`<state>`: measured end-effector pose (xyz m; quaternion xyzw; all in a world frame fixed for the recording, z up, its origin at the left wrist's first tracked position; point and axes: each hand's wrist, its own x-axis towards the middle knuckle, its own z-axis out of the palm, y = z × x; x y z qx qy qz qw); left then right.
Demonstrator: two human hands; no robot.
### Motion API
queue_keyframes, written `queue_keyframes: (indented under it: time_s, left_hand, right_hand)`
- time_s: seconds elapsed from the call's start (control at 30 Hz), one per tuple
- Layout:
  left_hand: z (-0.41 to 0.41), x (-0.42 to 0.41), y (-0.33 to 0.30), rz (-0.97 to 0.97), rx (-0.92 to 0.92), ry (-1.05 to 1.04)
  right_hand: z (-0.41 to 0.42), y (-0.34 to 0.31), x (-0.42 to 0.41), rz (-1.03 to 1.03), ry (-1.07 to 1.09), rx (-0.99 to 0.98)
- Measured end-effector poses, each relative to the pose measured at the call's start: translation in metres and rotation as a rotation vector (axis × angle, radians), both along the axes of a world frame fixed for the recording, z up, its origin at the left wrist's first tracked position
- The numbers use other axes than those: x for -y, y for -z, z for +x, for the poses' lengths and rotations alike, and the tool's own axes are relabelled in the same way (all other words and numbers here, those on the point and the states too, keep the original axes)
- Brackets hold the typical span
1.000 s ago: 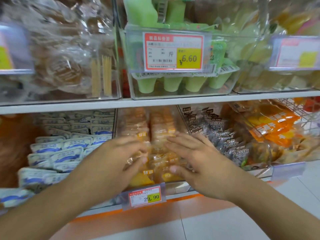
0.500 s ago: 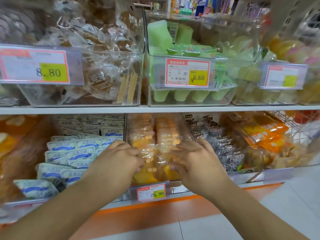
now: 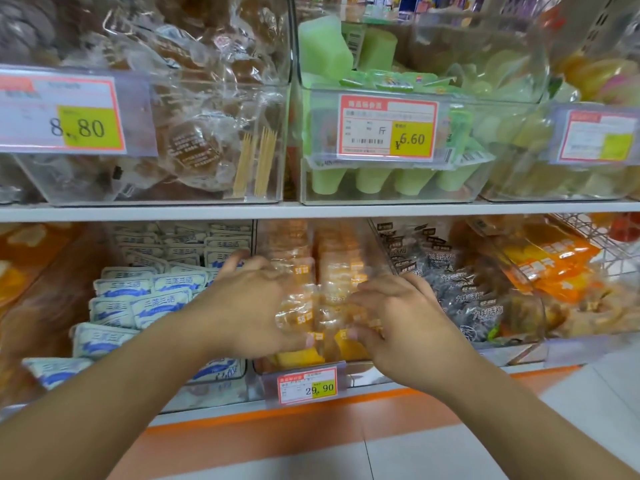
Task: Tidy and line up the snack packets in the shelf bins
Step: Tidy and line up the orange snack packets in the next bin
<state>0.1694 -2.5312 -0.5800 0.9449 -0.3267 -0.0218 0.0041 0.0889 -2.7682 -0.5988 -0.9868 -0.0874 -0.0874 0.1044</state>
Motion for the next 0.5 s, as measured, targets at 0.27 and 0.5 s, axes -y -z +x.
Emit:
queue_keyframes:
  time_s: [0.27, 0.5]
  left_hand:
    - [0.001, -0.001, -0.004, -0.026, -0.123, 0.016]
    - [-0.011, 0.001, -0.005, 0.02, -0.121, 0.075]
  right_hand:
    - [0.004, -0.002, 0.004, 0.033, -0.025, -0.04]
    - [0.003, -0.007, 0.006, 0.009, -0.042, -0.053]
